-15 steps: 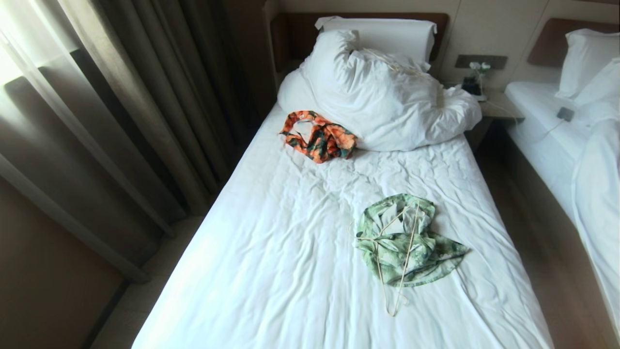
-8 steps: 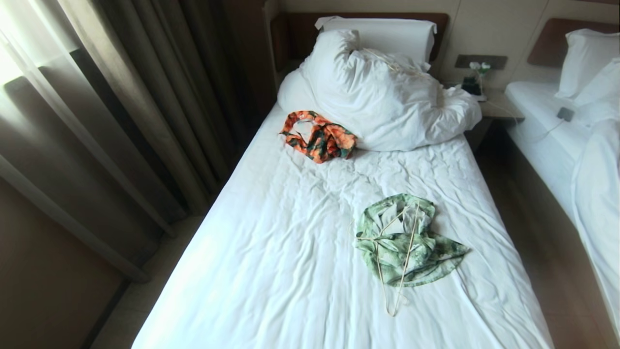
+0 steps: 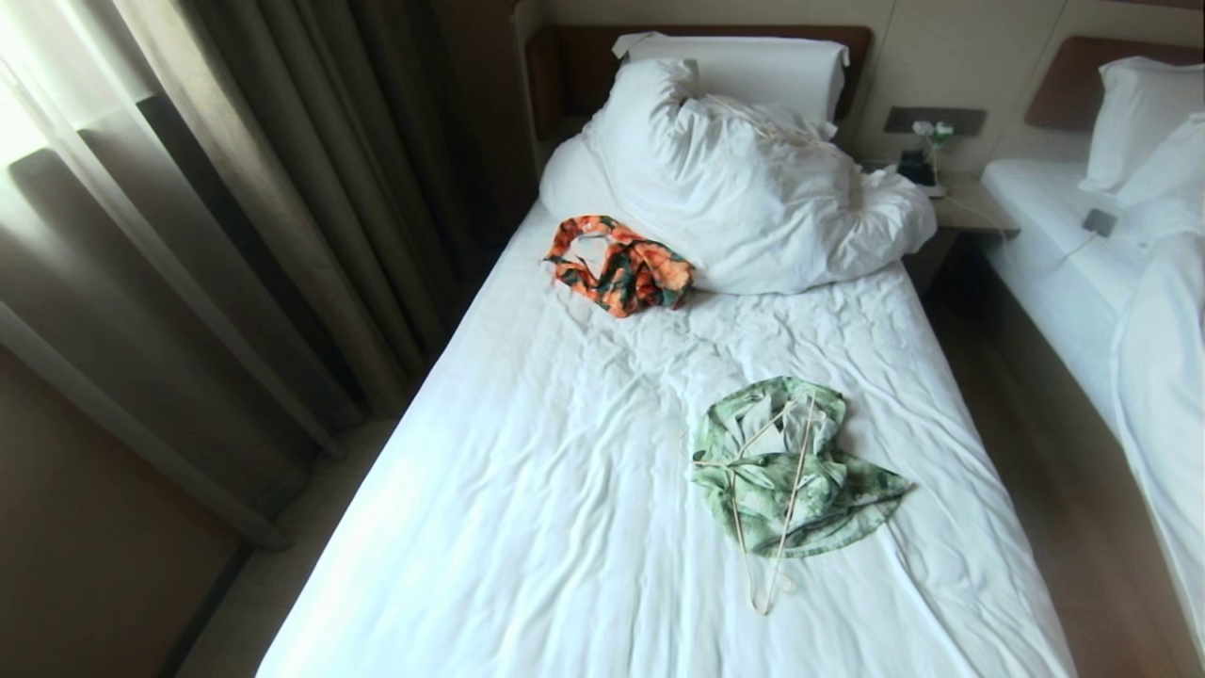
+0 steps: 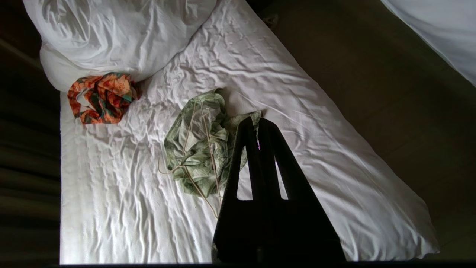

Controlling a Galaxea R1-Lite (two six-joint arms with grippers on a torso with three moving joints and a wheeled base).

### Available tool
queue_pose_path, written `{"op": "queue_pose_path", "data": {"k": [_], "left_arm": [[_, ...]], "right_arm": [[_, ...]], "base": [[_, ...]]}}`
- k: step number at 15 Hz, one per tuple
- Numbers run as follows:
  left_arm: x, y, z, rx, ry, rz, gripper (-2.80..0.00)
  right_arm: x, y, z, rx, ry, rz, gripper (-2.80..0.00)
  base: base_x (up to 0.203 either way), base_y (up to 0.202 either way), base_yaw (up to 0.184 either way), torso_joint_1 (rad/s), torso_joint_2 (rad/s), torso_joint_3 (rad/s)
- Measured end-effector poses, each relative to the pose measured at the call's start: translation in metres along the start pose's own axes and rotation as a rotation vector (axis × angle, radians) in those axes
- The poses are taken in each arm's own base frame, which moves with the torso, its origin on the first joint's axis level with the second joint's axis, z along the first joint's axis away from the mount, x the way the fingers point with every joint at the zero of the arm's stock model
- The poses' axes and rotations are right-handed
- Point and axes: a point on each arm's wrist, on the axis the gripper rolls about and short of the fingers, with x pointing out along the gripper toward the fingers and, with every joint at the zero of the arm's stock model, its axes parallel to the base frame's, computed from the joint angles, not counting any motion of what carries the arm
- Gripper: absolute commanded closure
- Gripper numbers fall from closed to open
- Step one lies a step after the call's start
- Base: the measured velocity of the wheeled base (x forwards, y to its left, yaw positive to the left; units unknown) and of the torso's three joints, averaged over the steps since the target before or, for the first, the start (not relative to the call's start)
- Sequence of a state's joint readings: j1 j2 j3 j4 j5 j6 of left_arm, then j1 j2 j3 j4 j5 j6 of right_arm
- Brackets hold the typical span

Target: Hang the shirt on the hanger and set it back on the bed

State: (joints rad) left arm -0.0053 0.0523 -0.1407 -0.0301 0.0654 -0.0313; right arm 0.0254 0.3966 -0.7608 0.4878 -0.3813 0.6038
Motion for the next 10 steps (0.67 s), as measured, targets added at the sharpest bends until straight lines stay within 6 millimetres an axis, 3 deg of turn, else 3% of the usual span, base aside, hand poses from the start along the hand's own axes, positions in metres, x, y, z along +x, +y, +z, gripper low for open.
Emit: {"op": "queue_pose_path", "data": {"k": [2, 5, 10], "left_arm": [[0.000, 0.001, -0.015, 0.006, 0.016, 0.010, 0.00], [0.002, 0.001, -0.028, 0.013, 0.029, 0.009, 0.00], [0.003, 0.000, -0.040, 0.025, 0.090, -0.041, 0.00]], "right_arm": [[-0.008, -0.009, -0.017, -0.025, 0.023, 0.005, 0.00], [-0.003, -0.017, -0.037, -0.051, 0.077, 0.038, 0.00], [0.005, -0.027, -0.064, -0.195, 0.197, 0.332, 0.00]], "base": [[0.000, 0.000, 0.000, 0.000, 0.00, 0.000], [0.000, 0.000, 0.000, 0.000, 0.00, 0.000], [0.000, 0.000, 0.000, 0.000, 0.00, 0.000]]}}
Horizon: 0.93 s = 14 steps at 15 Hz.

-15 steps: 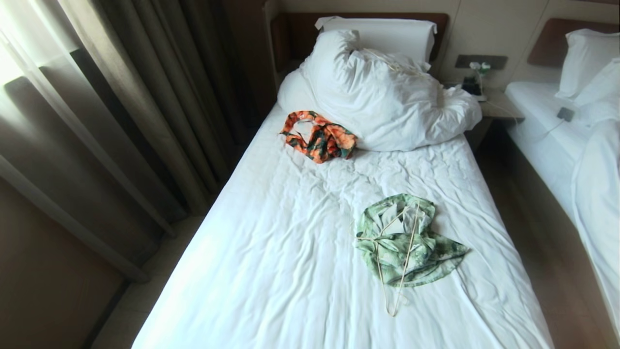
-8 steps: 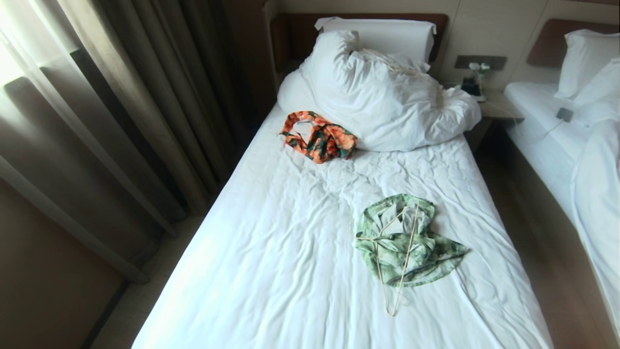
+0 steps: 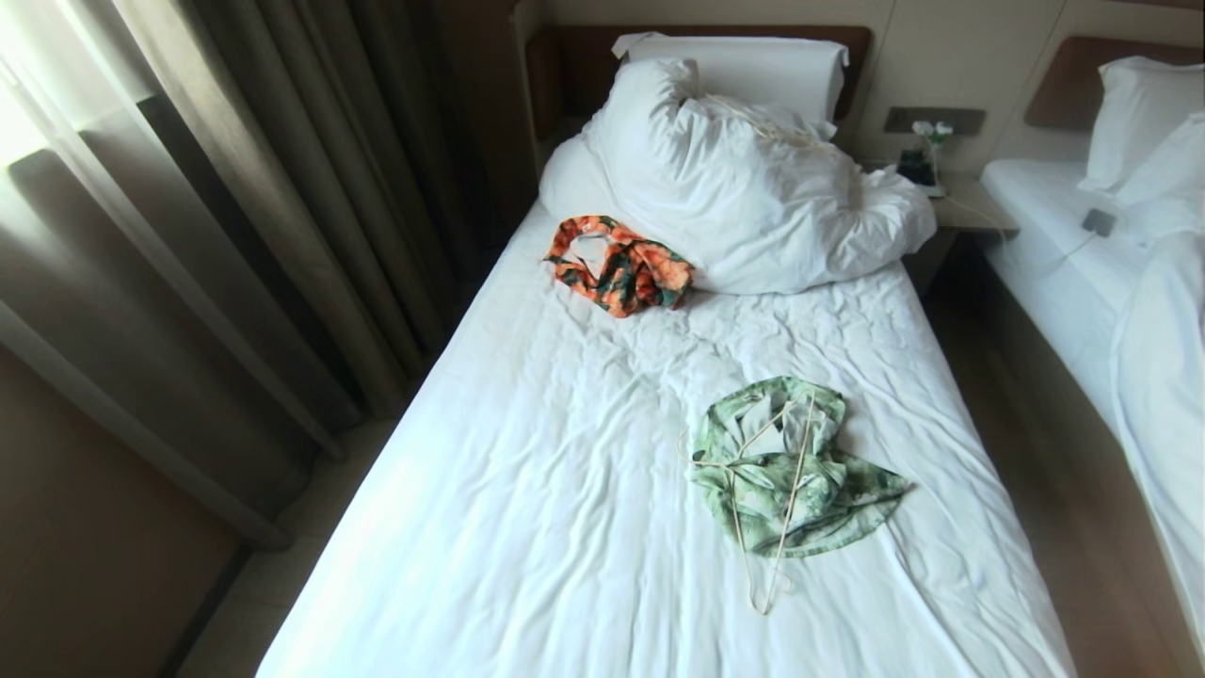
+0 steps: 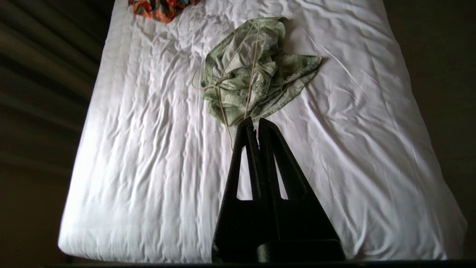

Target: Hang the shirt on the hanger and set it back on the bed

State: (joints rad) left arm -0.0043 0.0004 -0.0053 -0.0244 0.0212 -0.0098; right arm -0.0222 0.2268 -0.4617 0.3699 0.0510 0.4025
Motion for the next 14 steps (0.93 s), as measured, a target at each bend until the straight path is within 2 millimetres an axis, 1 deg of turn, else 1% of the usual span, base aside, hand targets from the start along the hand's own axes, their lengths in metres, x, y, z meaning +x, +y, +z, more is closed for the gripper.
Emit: {"op": "queue_pose_path", "data": {"k": [1, 4, 7, 9, 14], "left_arm": [[0.000, 0.000, -0.003, 0.009, 0.025, -0.009, 0.00], [0.000, 0.000, -0.004, 0.011, 0.029, -0.013, 0.00], [0.000, 0.000, -0.003, 0.012, 0.027, -0.012, 0.00], [0.000, 0.000, -0.003, 0.008, 0.026, -0.009, 0.00], [0.000, 0.000, -0.003, -0.023, 0.026, -0.003, 0.00]], "right_arm": [[-0.001, -0.002, -0.006, -0.042, 0.008, 0.033, 0.00], [-0.007, -0.008, -0.024, -0.181, -0.004, 0.127, 0.00], [-0.007, -0.016, -0.041, -0.305, -0.038, 0.126, 0.00], [-0.001, -0.020, -0.047, -0.335, -0.100, 0.080, 0.00], [0.021, -0.031, -0.066, -0.457, -0.215, 0.021, 0.00]], "base": [[0.000, 0.000, 0.000, 0.000, 0.00, 0.000], [0.000, 0.000, 0.000, 0.000, 0.00, 0.000], [0.000, 0.000, 0.000, 0.000, 0.00, 0.000], [0.000, 0.000, 0.000, 0.000, 0.00, 0.000], [0.000, 0.000, 0.000, 0.000, 0.00, 0.000]]}}
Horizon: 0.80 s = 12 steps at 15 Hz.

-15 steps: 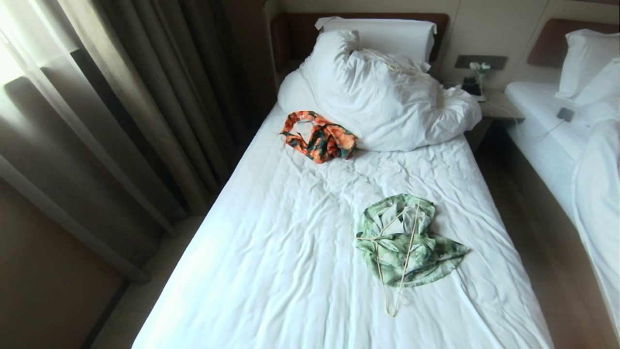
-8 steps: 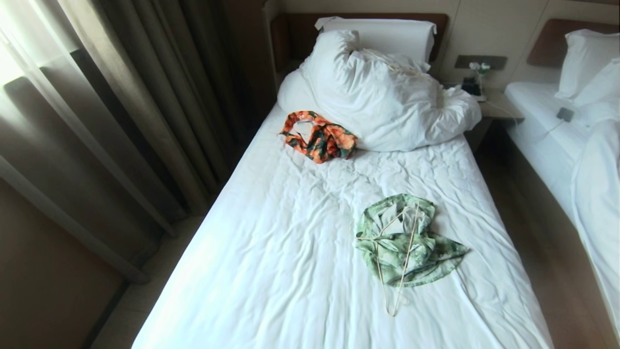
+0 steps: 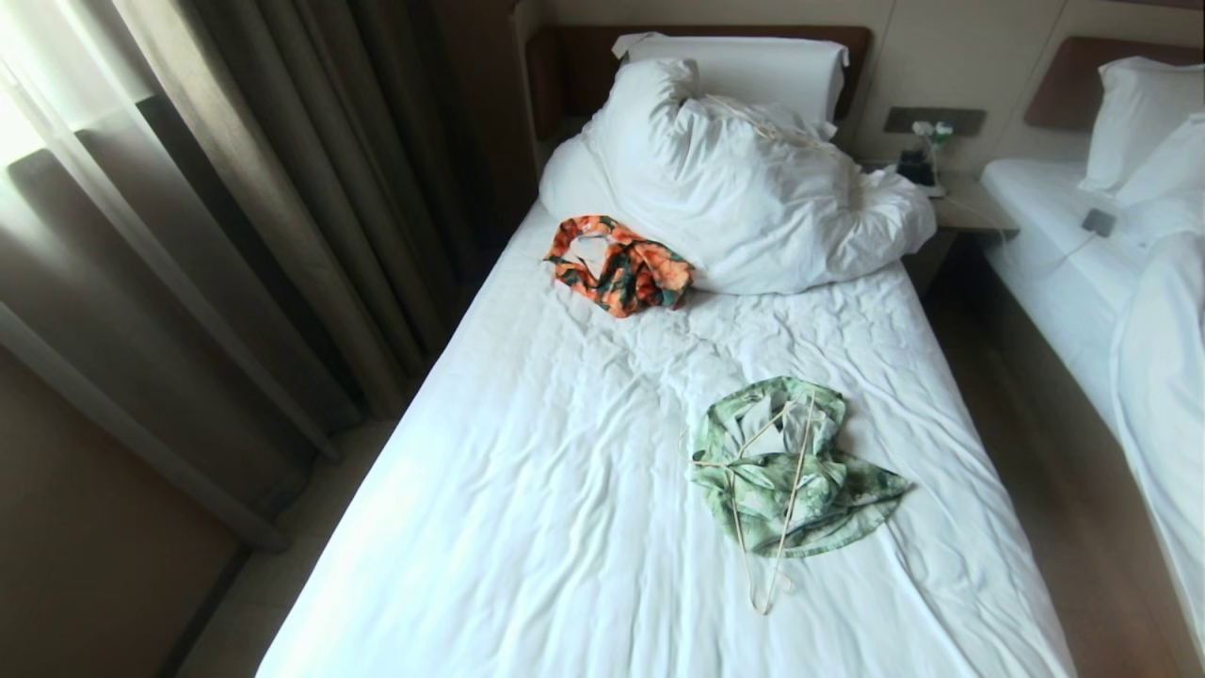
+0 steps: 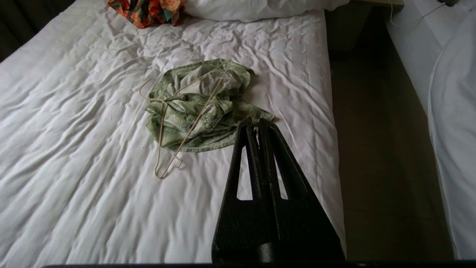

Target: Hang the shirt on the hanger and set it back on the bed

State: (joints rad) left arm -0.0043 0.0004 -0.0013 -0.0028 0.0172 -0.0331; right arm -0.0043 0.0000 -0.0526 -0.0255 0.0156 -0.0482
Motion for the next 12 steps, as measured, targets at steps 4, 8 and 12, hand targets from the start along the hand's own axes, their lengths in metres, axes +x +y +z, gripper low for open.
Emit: {"op": "queue_pose_path", "data": {"k": [4, 8, 12], "left_arm": [[0.000, 0.000, 0.000, 0.000, 0.000, 0.000, 0.00], [0.000, 0.000, 0.000, 0.000, 0.001, 0.000, 0.00], [0.000, 0.000, 0.000, 0.000, 0.000, 0.000, 0.00]], "right_arm": [[0.003, 0.000, -0.011, -0.022, 0.024, -0.017, 0.00], [0.003, 0.000, -0.017, -0.013, 0.078, -0.008, 0.00], [0.003, 0.001, -0.018, -0.011, 0.079, -0.005, 0.00]], "base": [[0.000, 0.000, 0.000, 0.000, 0.00, 0.000], [0.000, 0.000, 0.000, 0.000, 0.00, 0.000], [0.000, 0.000, 0.000, 0.000, 0.00, 0.000]]}}
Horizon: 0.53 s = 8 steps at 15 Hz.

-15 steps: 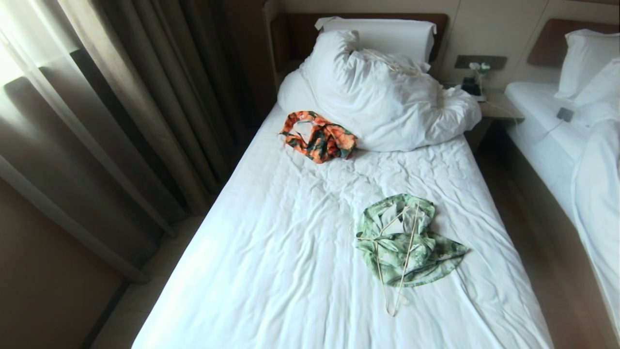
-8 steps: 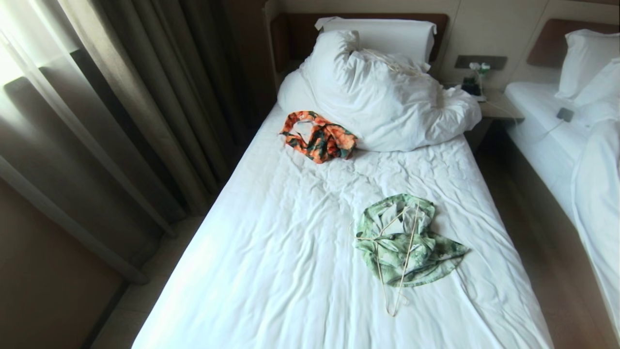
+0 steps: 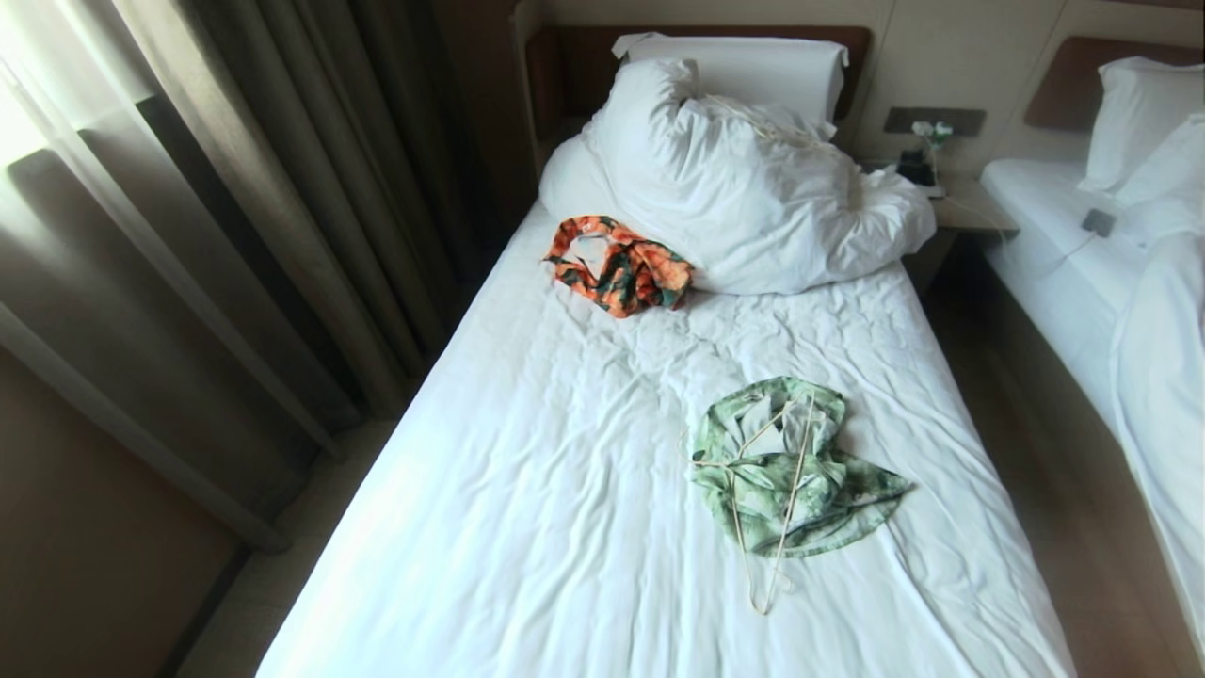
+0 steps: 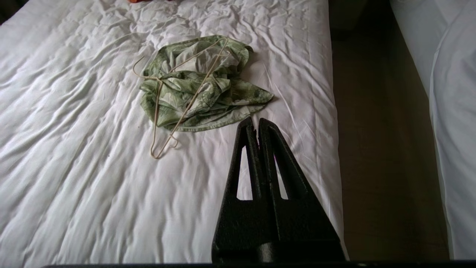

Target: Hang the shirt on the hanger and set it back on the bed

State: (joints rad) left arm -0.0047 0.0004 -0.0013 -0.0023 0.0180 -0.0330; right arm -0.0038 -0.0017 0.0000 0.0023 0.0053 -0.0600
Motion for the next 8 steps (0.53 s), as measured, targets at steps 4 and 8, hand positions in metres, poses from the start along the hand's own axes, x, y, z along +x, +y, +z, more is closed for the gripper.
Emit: {"op": "queue_pose_path", "data": {"k": [4, 8], "left_arm": [[0.0000, 0.0000, 0.0000, -0.001, 0.000, 0.000, 0.00], [0.0000, 0.0000, 0.0000, 0.000, 0.000, 0.000, 0.00]], "right_arm": [[0.0000, 0.0001, 0.0000, -0.004, 0.000, 0.001, 0.00], [0.0000, 0.0000, 0.0001, 0.022, -0.001, 0.000, 0.00]], "base": [[0.000, 0.000, 0.000, 0.000, 0.00, 0.000], [0.000, 0.000, 0.000, 0.000, 0.00, 0.000]]}}
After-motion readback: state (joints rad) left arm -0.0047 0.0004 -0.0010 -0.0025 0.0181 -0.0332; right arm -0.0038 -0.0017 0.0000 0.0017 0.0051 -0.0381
